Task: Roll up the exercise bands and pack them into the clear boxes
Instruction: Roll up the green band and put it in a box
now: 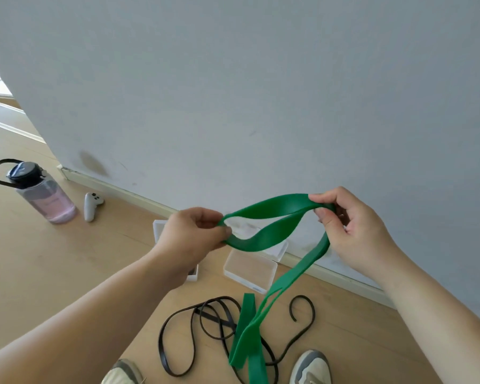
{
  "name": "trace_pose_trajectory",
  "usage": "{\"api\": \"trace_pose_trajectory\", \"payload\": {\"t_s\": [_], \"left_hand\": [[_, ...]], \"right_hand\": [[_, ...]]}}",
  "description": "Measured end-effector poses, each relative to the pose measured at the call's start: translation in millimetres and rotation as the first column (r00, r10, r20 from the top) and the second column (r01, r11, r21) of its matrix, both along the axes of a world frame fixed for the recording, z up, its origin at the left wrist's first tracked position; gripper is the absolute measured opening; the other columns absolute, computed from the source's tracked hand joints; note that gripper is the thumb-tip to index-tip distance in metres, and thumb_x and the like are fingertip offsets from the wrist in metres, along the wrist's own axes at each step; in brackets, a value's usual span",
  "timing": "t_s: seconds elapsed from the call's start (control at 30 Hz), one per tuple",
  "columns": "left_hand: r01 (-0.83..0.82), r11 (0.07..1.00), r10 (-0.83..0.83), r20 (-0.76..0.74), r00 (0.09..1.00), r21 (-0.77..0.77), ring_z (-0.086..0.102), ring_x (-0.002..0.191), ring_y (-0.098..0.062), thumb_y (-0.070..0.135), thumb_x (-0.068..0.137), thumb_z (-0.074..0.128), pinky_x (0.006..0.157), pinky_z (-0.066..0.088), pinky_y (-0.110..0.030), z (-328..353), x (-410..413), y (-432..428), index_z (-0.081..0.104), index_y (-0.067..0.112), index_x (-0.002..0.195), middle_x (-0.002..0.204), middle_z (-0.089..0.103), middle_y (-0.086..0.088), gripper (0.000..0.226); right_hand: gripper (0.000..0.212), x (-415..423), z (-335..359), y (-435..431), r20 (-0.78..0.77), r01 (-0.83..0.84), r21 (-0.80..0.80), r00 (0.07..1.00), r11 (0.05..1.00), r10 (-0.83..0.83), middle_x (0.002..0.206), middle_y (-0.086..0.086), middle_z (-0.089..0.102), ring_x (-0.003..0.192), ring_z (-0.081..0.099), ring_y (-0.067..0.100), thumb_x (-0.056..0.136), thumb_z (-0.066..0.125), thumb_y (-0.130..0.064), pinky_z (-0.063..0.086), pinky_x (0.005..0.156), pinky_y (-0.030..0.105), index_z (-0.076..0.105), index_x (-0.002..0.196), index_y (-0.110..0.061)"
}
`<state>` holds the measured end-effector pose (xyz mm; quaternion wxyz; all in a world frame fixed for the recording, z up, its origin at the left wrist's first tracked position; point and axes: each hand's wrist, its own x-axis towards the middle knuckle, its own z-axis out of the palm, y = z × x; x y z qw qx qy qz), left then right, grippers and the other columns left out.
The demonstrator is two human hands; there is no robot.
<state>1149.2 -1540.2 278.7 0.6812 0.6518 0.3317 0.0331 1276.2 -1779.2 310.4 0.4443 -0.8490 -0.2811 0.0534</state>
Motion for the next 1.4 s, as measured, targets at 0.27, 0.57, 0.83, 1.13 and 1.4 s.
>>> {"api": "trace_pose_trajectory", "payload": {"t_s": [0.27,0.57,0.83,1.13,1.4], "left_hand": [[0.291,0.861,-0.214,0.221,0.951,-0.418,0.072,0.113,-0.027,0.018,0.099,0.060,0.100,0.058,-0.033,23.8,-3.6,3.4,0.071,-0.003,0.113,0.112,0.077,-0.016,0.028],[0.195,0.978,-0.195,-0.007,0.981,0.080,0.072,0.102,-0.016,0.036,0.082,0.086,0.097,0.058,-0.036,18.4,-2.7,4.2,0.062,0.025,0.125,0.114,0.070,0.001,0.050],[0.409,0.716,-0.484,-0.020,0.875,0.566,0.053,0.128,0.005,0.060,0.071,0.083,0.111,0.048,-0.034,8.6,-7.3,-15.2,0.034,0.045,0.153,0.141,0.054,0.023,0.097],[0.264,0.788,-0.403,0.141,0.904,0.556,0.068,0.082,-0.005,0.014,0.088,0.071,0.078,0.053,-0.018,21.5,-7.1,-17.3,0.058,0.034,0.133,0.093,0.071,0.011,0.052],[0.091,0.896,-0.289,0.417,0.862,0.435,0.073,0.080,-0.014,-0.003,0.074,0.084,0.071,0.058,-0.026,39.4,-13.3,-28.2,0.071,0.020,0.077,0.091,0.076,0.004,0.027]], "right_hand": [[0.032,7.8,-21.6,-3.6,-0.125,0.013,-0.128,0.992,0.992,-0.029,0.095,-0.003,0.071,0.098,0.062,0.044,0.104,0.055,-0.014,0.054,0.087,0.053,0.065,0.099,-0.045],[0.023,-5.2,-2.3,11.2,-0.072,-0.027,-0.072,0.997,0.997,0.022,0.084,-0.026,0.067,0.070,0.057,0.007,0.104,0.056,-0.012,0.045,0.065,0.013,0.066,0.104,-0.033],[0.022,-36.2,1.4,38.9,-0.117,-0.115,0.022,0.986,0.993,0.117,0.094,-0.027,0.070,0.078,0.064,-0.001,0.102,0.059,-0.012,0.049,0.071,0.012,0.066,0.105,-0.033],[0.023,-22.0,9.7,23.6,-0.298,-0.140,0.132,0.939,0.981,0.174,0.101,0.001,0.070,0.092,0.062,0.042,0.099,0.065,-0.013,0.058,0.087,0.044,0.068,0.103,-0.035],[0.033,-40.0,13.1,32.4,-0.396,-0.252,0.262,0.852,0.931,0.342,0.098,0.013,0.076,0.090,0.073,0.026,0.080,0.085,-0.012,0.060,0.083,0.035,0.065,0.105,-0.018]]}}
